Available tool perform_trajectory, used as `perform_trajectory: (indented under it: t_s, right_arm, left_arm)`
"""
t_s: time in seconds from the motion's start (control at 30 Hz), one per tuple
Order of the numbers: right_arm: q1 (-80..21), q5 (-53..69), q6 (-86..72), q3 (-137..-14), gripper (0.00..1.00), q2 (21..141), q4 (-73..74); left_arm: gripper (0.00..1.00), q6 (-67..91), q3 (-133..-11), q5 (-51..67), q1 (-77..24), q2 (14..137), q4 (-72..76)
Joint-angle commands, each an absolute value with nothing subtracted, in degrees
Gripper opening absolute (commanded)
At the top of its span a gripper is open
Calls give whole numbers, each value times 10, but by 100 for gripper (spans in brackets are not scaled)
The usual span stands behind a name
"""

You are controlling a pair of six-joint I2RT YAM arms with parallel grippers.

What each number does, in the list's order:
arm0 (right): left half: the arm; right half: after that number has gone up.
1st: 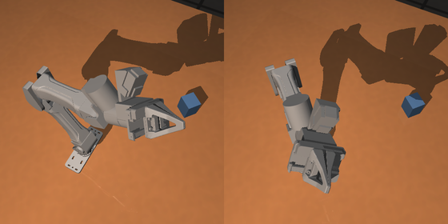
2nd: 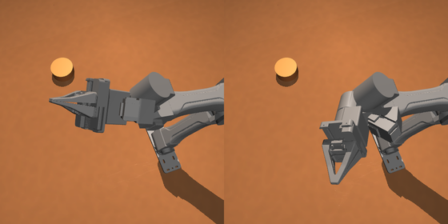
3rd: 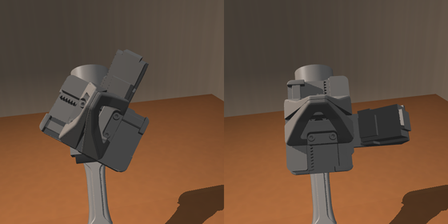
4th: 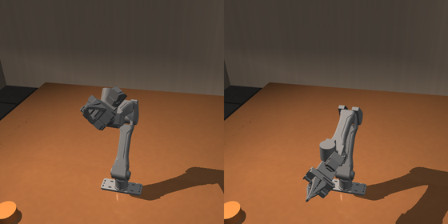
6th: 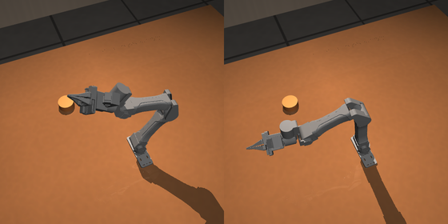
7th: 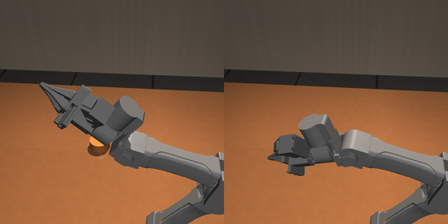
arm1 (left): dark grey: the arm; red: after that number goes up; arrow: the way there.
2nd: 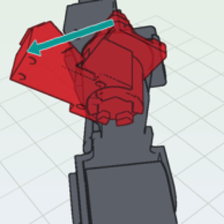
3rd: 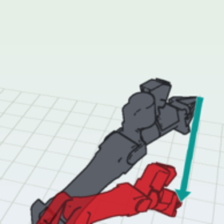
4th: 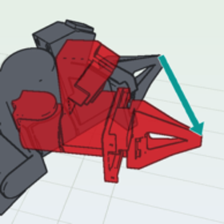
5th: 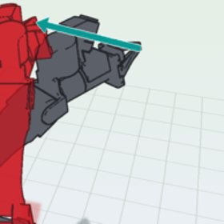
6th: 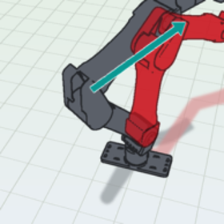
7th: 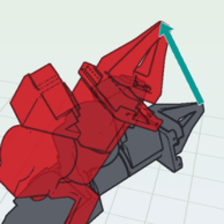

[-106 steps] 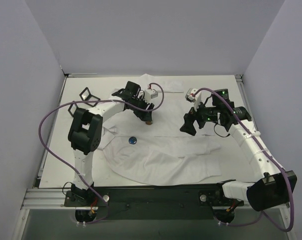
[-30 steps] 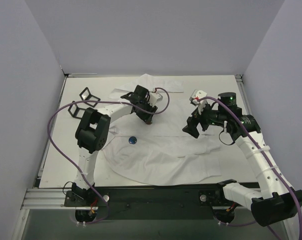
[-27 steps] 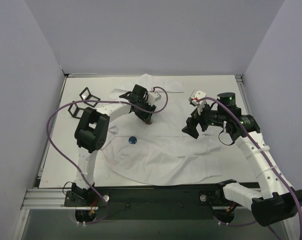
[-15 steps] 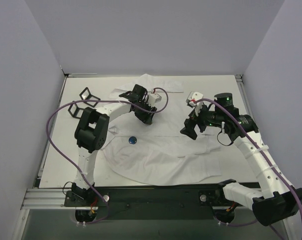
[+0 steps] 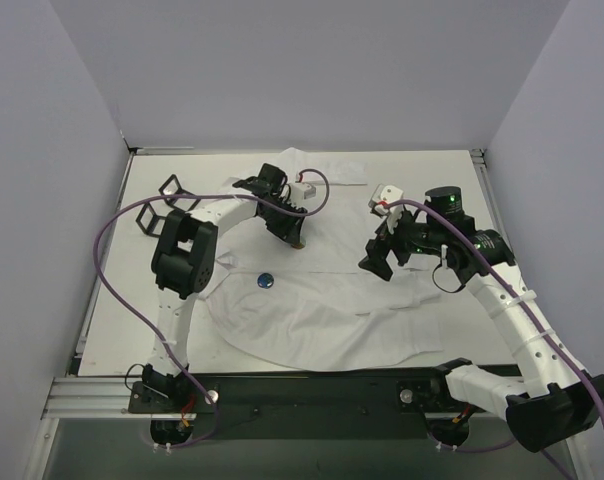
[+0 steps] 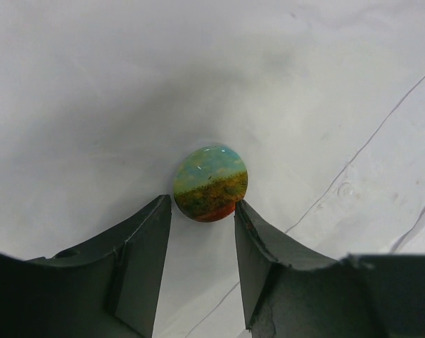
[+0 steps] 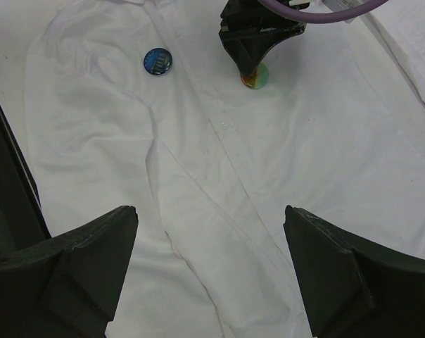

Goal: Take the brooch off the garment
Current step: Pick up the flattened clothing from the center of the board.

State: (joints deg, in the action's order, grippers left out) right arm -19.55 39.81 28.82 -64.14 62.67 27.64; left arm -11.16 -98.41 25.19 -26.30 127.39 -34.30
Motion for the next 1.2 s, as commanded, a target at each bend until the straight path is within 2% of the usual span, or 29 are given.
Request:
perform_trajectory:
  t_s: [0.0,0.17,0.43,0.53,0.63,0.73,0.83,0.9,1.0,1.03,1.1,1.17]
  right_arm:
    - [-203,398,299,-644,88,628,276]
    - [-206,394,302,-641,89,625,276]
    - [-213,388,304,-641,89,625,276]
    - [-214,384,306,-638,89,623,276]
    - [-217,380,309,-637,89,625,277]
    - [-221,377,310,-636,89,627,276]
    - [-221,376,311,-636,89,627,276]
    - [-222,375,311,-635,88,627,276]
    - [-223,373,312,-632,89,624,277]
    - [-223,373,313,-632,89,625,276]
    - [-222,372,313,-630,88,625,276]
    - [-223,372,315,-629,88,625,276]
  left_arm:
    - [53,-108,-1008,264,-260,1281,-369]
    - [57,-127,-981,231,-262,1254,-341]
    - [57,-108,-1026,287,-261,1304,-392]
    - [54,-93,-1034,318,-255,1310,-395]
    - [47,-75,-1043,356,-248,1318,-395]
    - [36,-65,-1053,372,-246,1325,-399]
    - [33,-59,-1063,378,-244,1332,-402]
    - [24,-53,-1070,384,-242,1338,-406]
    - [19,-49,-1081,398,-240,1344,-411]
    - [10,-45,-1085,408,-239,1345,-410]
    - [0,-40,-1089,420,-238,1349,-411]
    - [0,-36,-1094,438,-236,1354,-411]
